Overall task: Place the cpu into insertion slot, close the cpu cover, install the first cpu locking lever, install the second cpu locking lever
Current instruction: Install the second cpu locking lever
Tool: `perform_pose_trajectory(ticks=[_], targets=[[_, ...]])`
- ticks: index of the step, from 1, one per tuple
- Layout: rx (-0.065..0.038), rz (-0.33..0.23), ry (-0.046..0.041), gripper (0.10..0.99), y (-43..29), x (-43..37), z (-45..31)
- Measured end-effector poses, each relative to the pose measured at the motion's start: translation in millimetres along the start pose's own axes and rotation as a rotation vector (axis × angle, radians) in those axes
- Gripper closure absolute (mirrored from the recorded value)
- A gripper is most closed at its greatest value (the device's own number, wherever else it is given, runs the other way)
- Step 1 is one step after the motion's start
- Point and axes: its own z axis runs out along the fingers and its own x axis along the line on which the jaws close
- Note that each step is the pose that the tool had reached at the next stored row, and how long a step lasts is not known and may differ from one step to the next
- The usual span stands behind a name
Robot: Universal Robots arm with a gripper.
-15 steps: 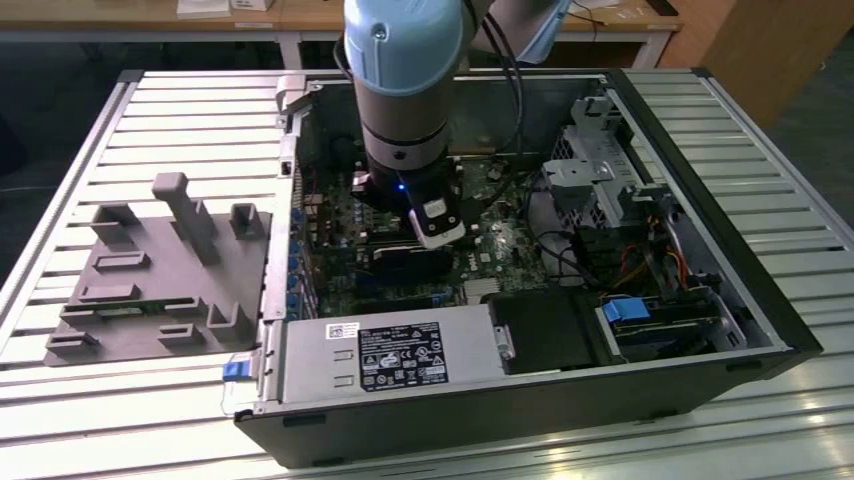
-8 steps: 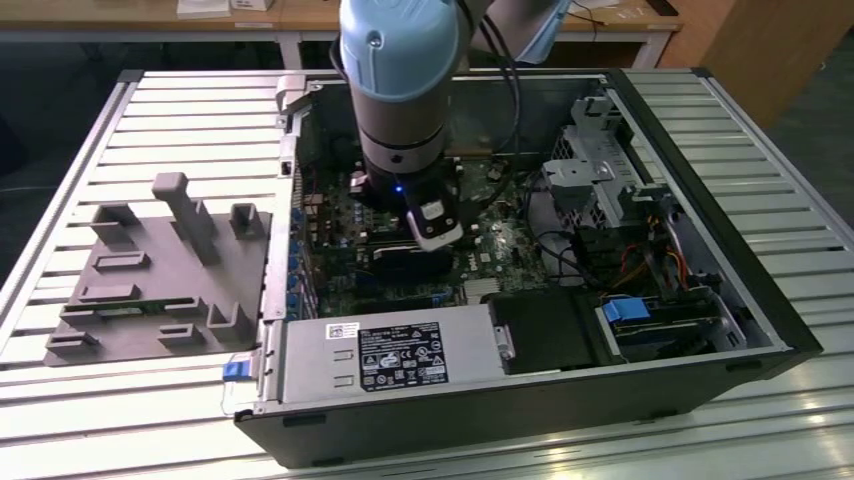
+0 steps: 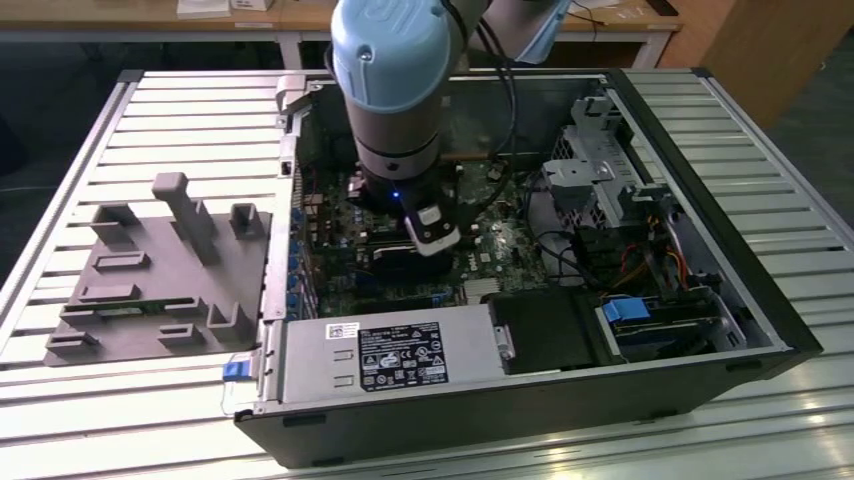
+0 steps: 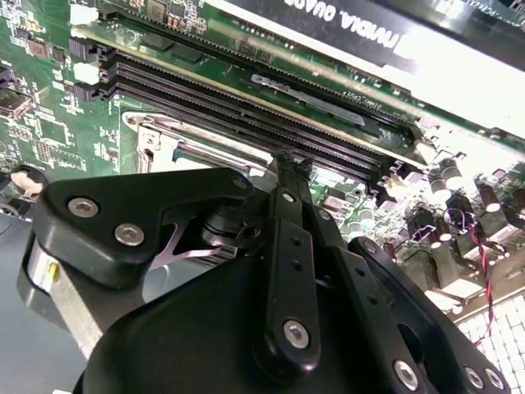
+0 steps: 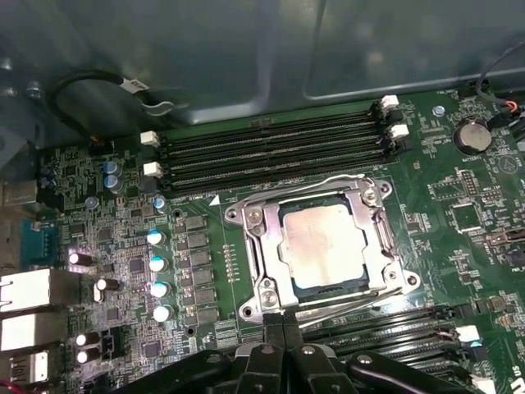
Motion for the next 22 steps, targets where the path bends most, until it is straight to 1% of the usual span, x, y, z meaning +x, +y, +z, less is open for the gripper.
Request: perform_pose_trajectory(ticks=[5, 7, 10, 12, 14, 22], targets=[[-0.008, -0.011, -0.0101, 0.98, -2.0, 4.7, 2.3], [-0.012, -0.015, -0.0158, 0.98, -2.6, 7.1, 2.9], [-0.023, -0.02, -0.0241, 0.98, -3.6, 10.4, 3.9], [-0.028, -0.024, -0.0295, 0.98, -4.3, 12.8, 4.7], [-0.028, -0.026, -0.0311, 0.98, -4.7, 13.7, 5.5], [-0.029, -0.026, -0.0311, 0.98, -4.0, 15.1, 7.6]])
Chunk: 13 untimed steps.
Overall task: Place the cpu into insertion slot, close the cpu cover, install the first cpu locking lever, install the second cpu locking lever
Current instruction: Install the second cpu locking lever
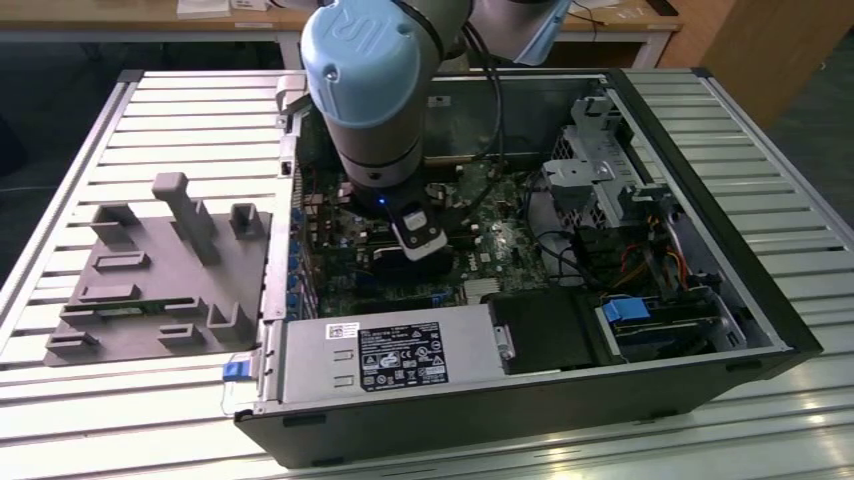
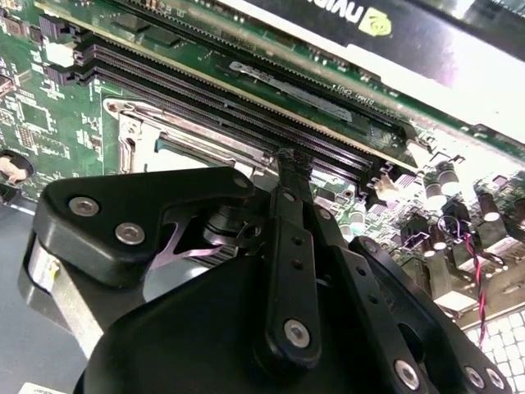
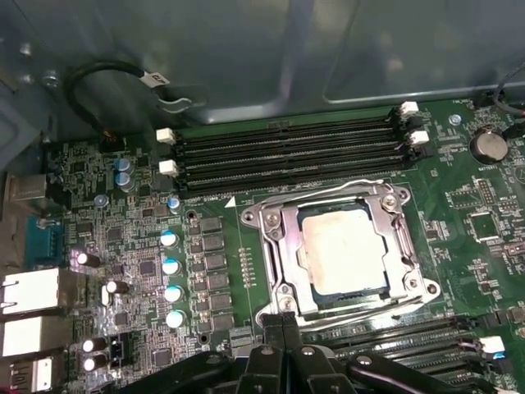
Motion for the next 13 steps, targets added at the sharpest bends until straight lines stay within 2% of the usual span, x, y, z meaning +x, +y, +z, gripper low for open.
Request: perform_pose_trajectory(ticks=[5, 13], targets=[[0.0, 0.0, 0.0, 0.98, 4.0, 1.3, 2.4], [0.0, 0.0, 0.0, 0.98, 3.4, 2.0, 5.2]])
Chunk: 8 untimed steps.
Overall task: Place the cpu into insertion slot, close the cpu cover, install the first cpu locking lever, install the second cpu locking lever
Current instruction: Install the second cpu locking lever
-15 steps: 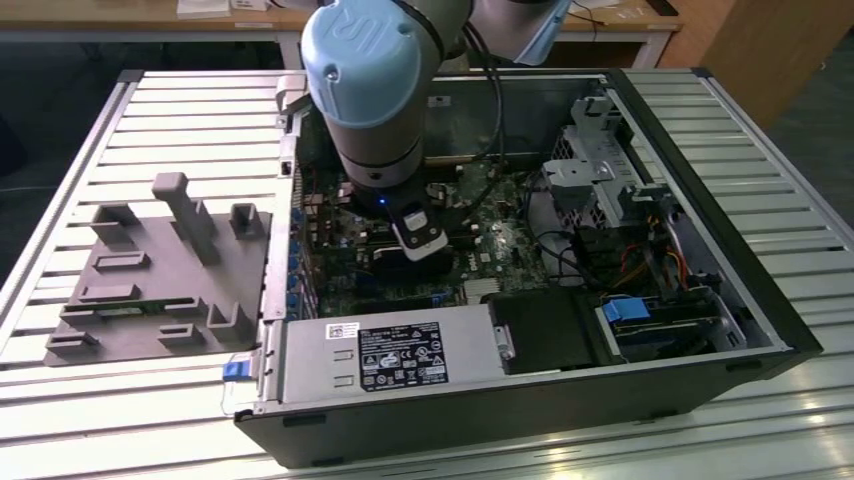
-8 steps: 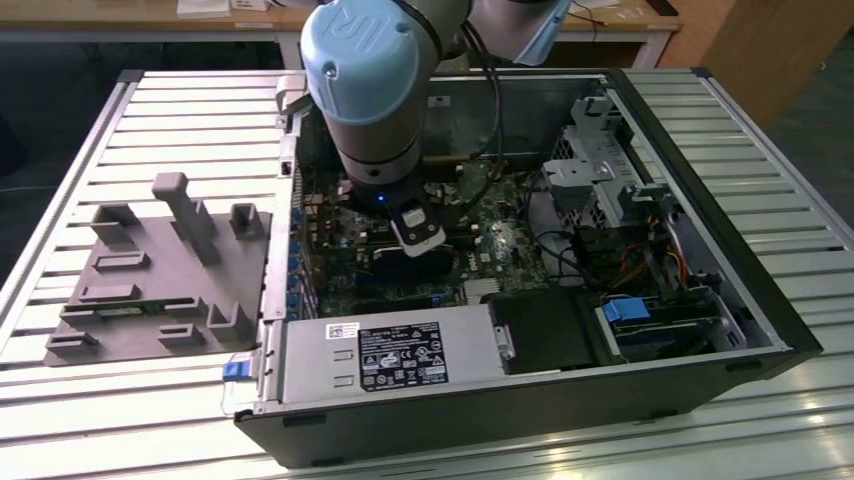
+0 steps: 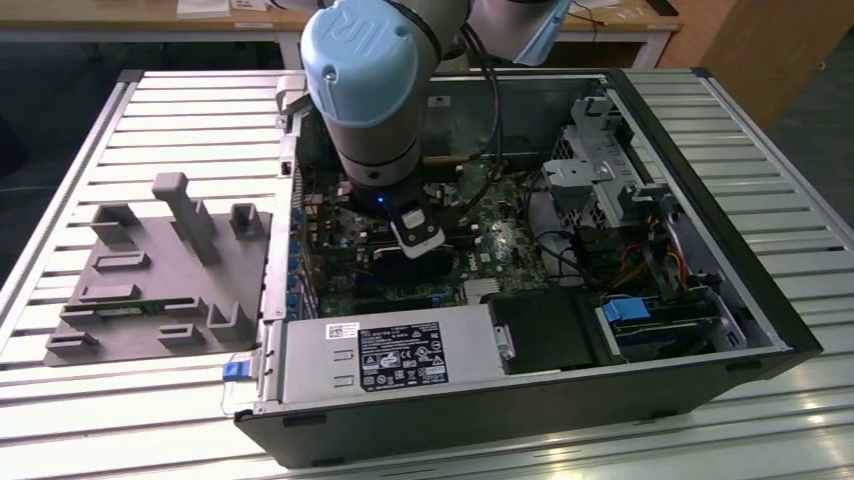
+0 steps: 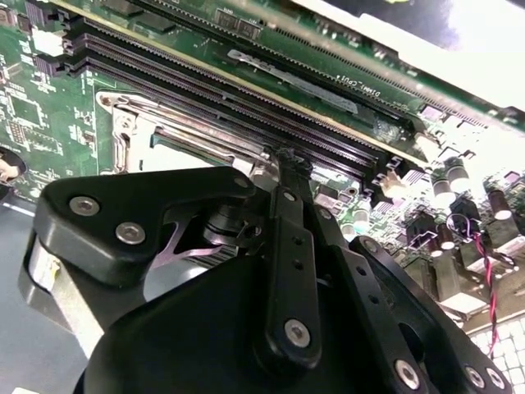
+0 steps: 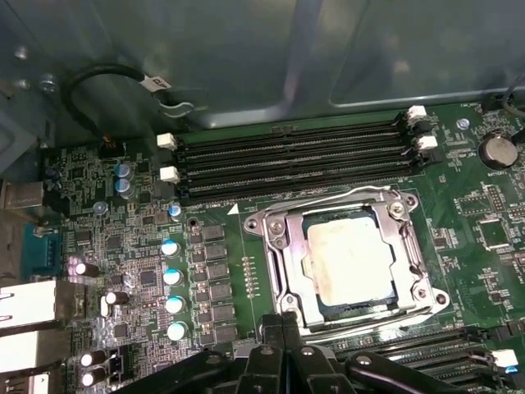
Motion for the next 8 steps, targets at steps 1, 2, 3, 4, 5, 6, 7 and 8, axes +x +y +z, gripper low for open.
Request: perform_pose_trajectory(ticks=[1, 2, 3, 4, 5, 6, 7, 8], targets=[[0.0, 0.0, 0.0, 0.98, 0.0, 0.1, 0.0], [0.0, 0.0, 0.0001, 0.98, 0.0, 0.1, 0.1], [0.0, 0.0, 0.0001, 0.98, 0.0, 0.1, 0.1], [0.001, 0.0, -0.0001, 0.98, 0.0, 0.1, 0.1], [0.002, 0.0, -0.0003, 0.98, 0.0, 0.1, 0.2], [0.003, 0.0, -0.0005, 0.98, 0.0, 0.1, 0.3], [0.005, -0.001, -0.0008, 0.98, 0.0, 0.1, 0.2], [0.008, -0.001, -0.0012, 0.98, 0.0, 0.1, 0.2]])
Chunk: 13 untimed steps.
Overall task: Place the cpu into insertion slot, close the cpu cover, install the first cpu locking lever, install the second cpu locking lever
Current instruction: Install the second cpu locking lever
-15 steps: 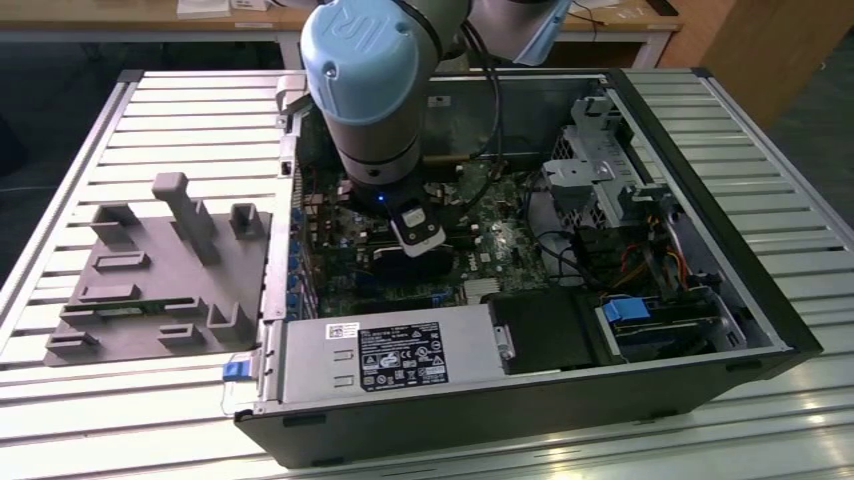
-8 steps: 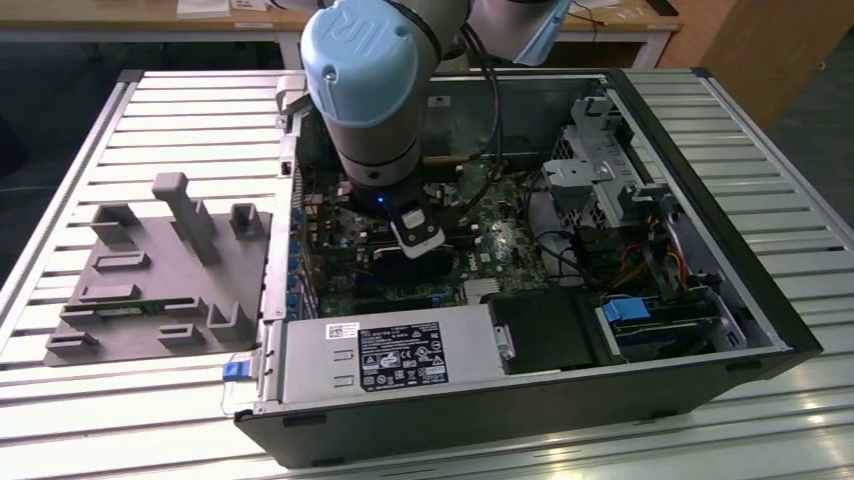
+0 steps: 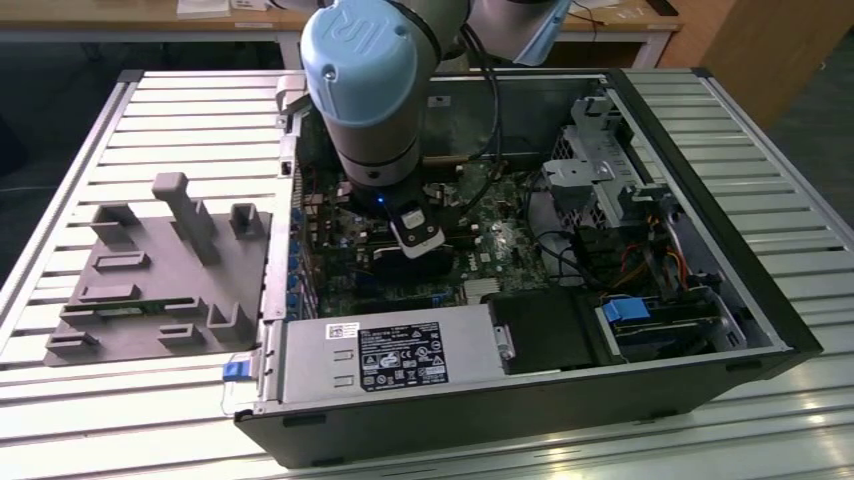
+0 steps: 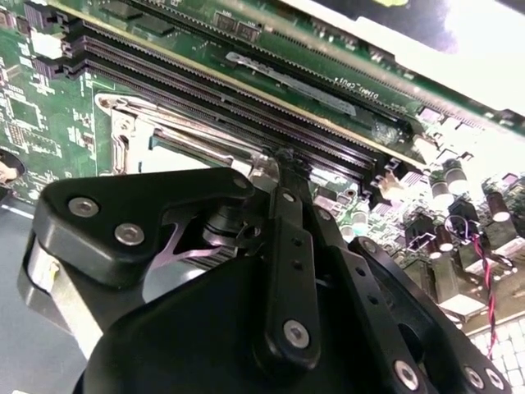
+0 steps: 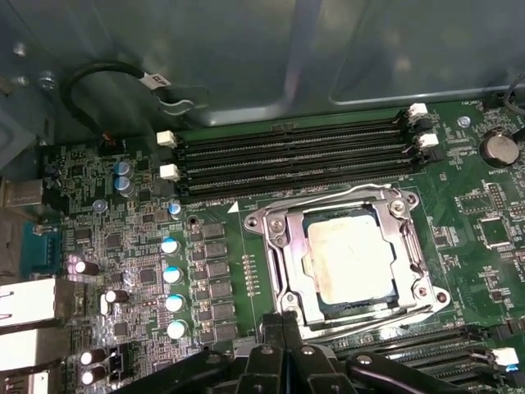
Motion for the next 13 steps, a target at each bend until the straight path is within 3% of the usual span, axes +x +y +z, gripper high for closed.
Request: perform_pose_trajectory(ticks=[6, 13], targets=[[0.001, 0.0, -0.0004, 0.98, 1.0, -0.2, -2.7], [0.002, 0.0, -0.0002, 0.98, 5.7, -1.0, -16.6]])
